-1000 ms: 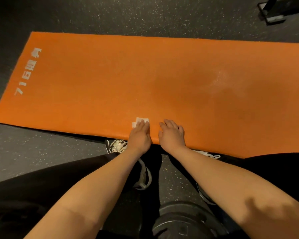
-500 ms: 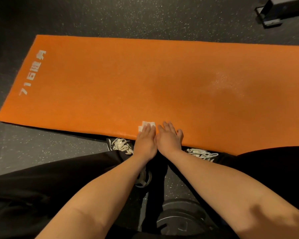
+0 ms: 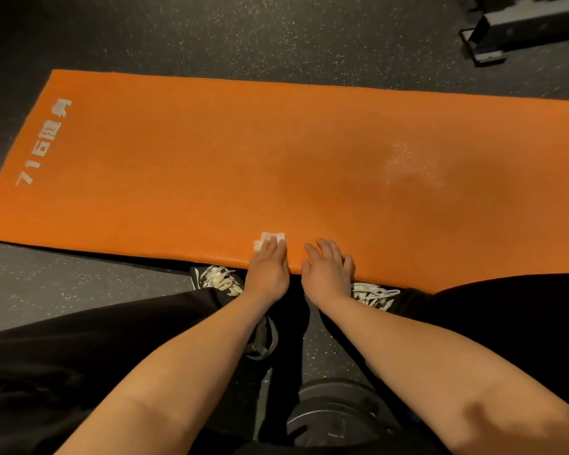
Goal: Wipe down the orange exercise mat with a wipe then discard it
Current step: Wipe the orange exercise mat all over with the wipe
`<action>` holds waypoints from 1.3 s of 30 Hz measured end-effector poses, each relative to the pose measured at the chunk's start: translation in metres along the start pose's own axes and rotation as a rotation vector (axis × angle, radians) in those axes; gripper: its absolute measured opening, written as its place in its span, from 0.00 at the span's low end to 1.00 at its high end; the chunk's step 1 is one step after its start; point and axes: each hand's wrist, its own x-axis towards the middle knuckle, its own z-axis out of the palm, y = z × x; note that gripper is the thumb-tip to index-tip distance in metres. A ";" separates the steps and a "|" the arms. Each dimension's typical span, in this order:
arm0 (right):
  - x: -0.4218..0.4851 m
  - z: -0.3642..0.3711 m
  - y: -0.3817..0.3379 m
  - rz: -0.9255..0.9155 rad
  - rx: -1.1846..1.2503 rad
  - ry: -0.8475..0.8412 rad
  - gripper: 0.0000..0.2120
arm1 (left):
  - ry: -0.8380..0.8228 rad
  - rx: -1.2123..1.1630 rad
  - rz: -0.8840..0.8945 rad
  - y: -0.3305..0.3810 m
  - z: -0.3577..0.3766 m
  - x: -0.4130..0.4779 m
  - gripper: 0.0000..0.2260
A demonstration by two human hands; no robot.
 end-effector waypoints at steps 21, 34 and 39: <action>0.012 -0.029 0.017 0.042 0.096 -0.044 0.22 | -0.099 -0.105 0.161 0.032 0.005 0.005 0.22; 0.039 -0.021 0.003 0.012 0.015 -0.031 0.22 | -0.051 -0.043 0.015 0.023 0.012 0.008 0.23; 0.064 -0.020 -0.003 -0.022 0.060 -0.067 0.23 | -0.089 -0.020 0.160 0.015 0.002 0.019 0.24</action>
